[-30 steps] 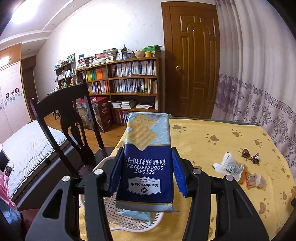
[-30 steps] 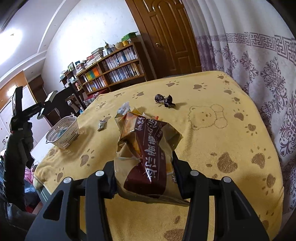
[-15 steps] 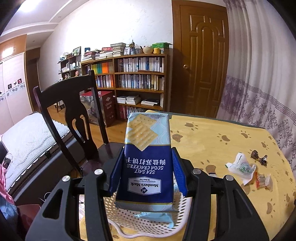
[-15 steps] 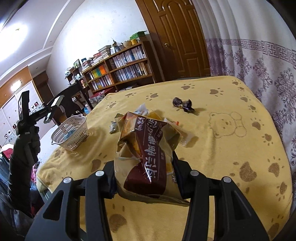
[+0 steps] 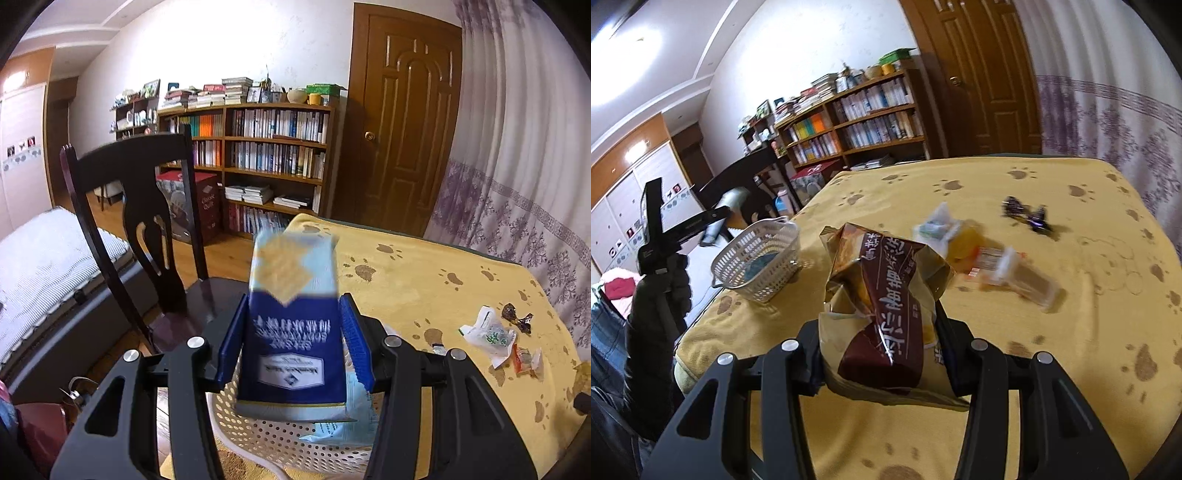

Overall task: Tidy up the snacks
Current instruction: 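Lower the blue cracker box into the white basket and open the left tool, then lower the brown-printed snack bag into the white basket and open the right tool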

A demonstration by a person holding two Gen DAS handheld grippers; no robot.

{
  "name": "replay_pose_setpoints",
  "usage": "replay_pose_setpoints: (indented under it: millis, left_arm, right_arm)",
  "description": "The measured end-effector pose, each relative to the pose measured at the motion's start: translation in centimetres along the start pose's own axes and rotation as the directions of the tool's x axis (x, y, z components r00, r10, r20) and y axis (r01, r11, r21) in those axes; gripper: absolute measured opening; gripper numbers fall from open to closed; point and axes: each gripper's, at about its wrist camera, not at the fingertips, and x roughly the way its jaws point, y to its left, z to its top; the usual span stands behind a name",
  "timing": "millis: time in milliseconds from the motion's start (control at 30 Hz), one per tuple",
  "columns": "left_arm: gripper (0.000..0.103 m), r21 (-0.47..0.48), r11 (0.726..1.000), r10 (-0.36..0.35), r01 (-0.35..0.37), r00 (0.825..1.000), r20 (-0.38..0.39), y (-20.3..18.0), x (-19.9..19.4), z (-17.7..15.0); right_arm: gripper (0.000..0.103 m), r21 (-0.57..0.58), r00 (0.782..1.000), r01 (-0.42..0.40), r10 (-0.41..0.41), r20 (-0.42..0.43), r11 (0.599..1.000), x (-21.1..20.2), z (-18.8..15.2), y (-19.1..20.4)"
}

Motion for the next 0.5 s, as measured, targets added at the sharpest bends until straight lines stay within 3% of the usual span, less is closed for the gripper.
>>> replay_pose_setpoints:
  millis: [133, 233, 367, 500]
  left_arm:
    - [0.091, 0.013, 0.995, -0.103, 0.103, 0.995, -0.018, -0.3, 0.3, -0.6]
    - [0.095, 0.051, 0.985, -0.167, 0.167, 0.986, -0.010, -0.6, -0.5, -0.7]
    - [0.096, 0.085, 0.986, -0.146, 0.142, 0.988, 0.052, -0.7, -2.2, -0.1]
    - [0.097, 0.060, 0.990, -0.131, 0.125, 0.985, 0.111, 0.3, -4.0, 0.5]
  right_arm:
    - [0.047, -0.028, 1.000, -0.014, 0.013, -0.020, 1.000, 1.9, 1.0, 3.0]
    - [0.047, -0.067, 0.999, -0.032, 0.031, -0.016, 0.997, 2.9, 1.8, 5.5]
    - [0.047, -0.103, 0.997, -0.073, 0.073, -0.003, 0.992, 4.7, 3.4, 8.4]
    - [0.047, -0.115, 0.992, -0.129, 0.127, -0.023, 0.985, 7.7, 5.2, 11.0]
